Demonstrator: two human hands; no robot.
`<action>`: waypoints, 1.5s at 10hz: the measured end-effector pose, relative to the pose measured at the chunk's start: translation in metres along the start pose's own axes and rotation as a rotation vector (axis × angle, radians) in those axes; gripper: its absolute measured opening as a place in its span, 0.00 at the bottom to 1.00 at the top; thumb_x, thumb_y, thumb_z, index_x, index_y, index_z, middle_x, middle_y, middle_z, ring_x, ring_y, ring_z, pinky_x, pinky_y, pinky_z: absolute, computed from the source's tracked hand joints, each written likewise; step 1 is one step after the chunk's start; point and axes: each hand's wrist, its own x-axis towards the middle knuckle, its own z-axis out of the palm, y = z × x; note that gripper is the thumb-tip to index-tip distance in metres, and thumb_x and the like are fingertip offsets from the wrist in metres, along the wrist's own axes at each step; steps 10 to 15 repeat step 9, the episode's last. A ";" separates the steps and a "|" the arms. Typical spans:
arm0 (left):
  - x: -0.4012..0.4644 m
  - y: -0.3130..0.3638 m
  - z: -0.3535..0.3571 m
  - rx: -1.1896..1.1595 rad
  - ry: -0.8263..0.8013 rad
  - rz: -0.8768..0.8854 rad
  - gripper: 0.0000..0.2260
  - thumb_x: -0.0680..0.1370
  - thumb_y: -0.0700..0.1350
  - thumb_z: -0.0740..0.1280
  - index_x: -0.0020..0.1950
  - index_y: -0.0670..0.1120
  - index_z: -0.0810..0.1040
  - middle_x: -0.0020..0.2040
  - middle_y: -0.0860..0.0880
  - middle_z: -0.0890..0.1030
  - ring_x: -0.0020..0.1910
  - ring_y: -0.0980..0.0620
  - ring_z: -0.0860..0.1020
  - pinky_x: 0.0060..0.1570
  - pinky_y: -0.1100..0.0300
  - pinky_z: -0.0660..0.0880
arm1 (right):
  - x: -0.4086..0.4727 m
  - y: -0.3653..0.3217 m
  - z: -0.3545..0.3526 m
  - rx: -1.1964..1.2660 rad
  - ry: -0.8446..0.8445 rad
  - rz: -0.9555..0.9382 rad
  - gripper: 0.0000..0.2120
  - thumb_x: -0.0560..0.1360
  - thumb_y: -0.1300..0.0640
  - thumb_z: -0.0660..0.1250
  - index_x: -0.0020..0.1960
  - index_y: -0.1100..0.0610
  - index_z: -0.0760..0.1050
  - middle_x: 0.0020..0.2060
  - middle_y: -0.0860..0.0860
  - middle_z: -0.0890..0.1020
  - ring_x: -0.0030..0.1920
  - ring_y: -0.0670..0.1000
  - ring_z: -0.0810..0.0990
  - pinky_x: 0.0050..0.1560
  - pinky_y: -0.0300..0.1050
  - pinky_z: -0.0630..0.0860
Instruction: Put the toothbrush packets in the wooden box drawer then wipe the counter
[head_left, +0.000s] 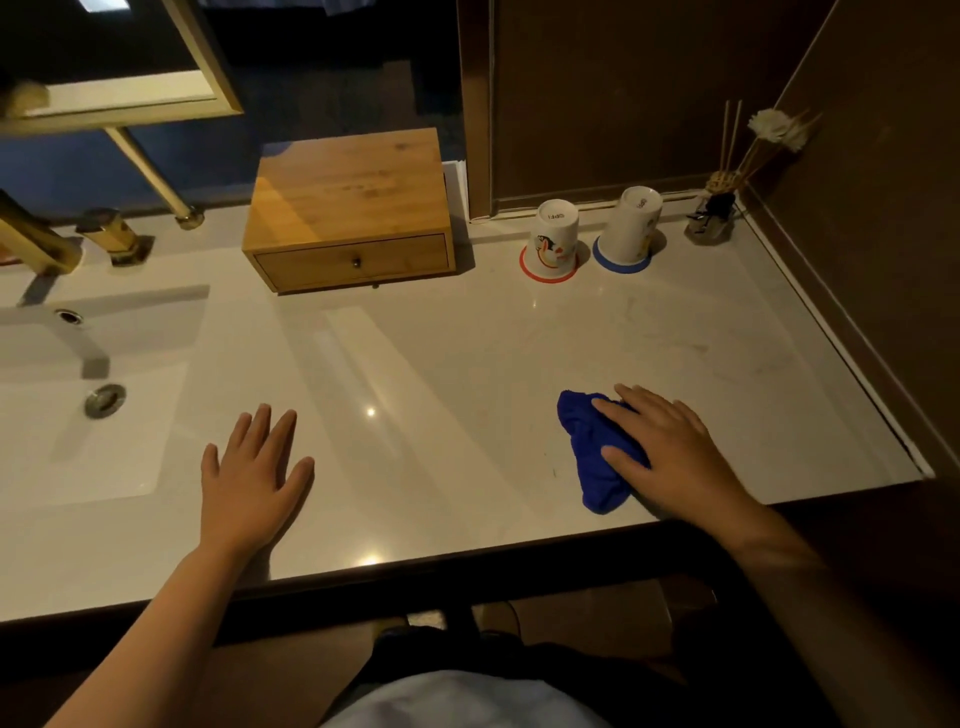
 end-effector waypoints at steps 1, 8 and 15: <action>0.001 0.002 0.000 -0.007 -0.002 -0.001 0.32 0.73 0.64 0.45 0.75 0.54 0.56 0.78 0.48 0.54 0.77 0.48 0.50 0.72 0.42 0.47 | -0.005 -0.008 0.034 -0.167 0.087 0.042 0.31 0.73 0.36 0.41 0.74 0.44 0.55 0.75 0.52 0.60 0.75 0.56 0.56 0.72 0.60 0.53; -0.021 0.016 -0.020 -0.055 -0.144 -0.044 0.26 0.78 0.54 0.56 0.75 0.51 0.56 0.78 0.47 0.54 0.77 0.46 0.51 0.72 0.44 0.55 | 0.000 -0.125 0.082 -0.156 0.118 -0.028 0.23 0.72 0.46 0.51 0.55 0.53 0.80 0.54 0.54 0.83 0.54 0.54 0.82 0.53 0.52 0.78; -0.050 0.017 -0.019 -0.045 -0.171 0.006 0.26 0.78 0.55 0.54 0.75 0.53 0.54 0.78 0.48 0.52 0.77 0.48 0.50 0.73 0.48 0.54 | -0.023 -0.122 0.094 -0.073 0.163 0.024 0.28 0.77 0.45 0.42 0.54 0.50 0.81 0.53 0.52 0.84 0.53 0.53 0.83 0.48 0.49 0.80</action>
